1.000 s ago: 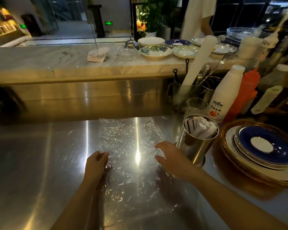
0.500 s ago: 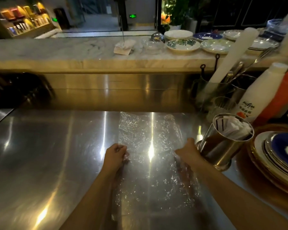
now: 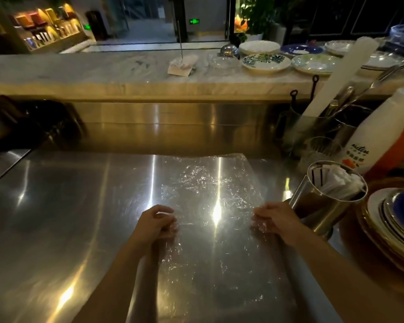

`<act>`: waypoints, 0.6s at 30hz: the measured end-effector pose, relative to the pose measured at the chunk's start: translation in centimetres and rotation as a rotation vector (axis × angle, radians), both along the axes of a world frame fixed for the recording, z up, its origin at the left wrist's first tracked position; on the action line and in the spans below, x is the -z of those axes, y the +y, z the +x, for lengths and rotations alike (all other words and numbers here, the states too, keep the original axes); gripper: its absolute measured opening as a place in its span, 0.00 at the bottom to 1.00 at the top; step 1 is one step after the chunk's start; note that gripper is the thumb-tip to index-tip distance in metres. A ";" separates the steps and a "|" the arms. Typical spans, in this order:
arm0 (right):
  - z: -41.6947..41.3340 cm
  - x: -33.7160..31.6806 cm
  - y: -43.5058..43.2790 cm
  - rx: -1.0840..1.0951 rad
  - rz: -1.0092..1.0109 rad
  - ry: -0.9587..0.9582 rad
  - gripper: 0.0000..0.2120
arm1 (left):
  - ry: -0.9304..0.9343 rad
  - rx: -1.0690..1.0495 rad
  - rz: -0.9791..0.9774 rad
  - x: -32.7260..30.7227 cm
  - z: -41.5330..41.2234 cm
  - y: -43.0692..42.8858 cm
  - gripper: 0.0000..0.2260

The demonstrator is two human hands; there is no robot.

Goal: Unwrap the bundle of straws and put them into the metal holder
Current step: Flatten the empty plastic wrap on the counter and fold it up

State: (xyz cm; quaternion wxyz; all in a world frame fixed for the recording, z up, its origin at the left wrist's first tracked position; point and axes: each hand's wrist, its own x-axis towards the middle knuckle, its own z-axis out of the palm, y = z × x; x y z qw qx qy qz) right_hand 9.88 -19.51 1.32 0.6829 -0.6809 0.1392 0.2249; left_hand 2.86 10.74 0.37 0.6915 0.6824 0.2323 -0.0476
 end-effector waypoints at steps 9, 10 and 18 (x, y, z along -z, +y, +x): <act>-0.2 0.3 0.1 -0.120 0.033 -0.003 0.07 | -0.104 0.086 0.022 -2.2 -0.6 1.3 0.12; -0.3 0.3 0.0 -0.132 0.026 0.001 0.07 | -0.076 0.143 0.003 -2.2 -1.0 1.3 0.13; -0.4 0.4 -0.8 -0.209 0.032 -0.070 0.06 | -0.105 0.038 0.126 -2.0 -1.6 1.1 0.07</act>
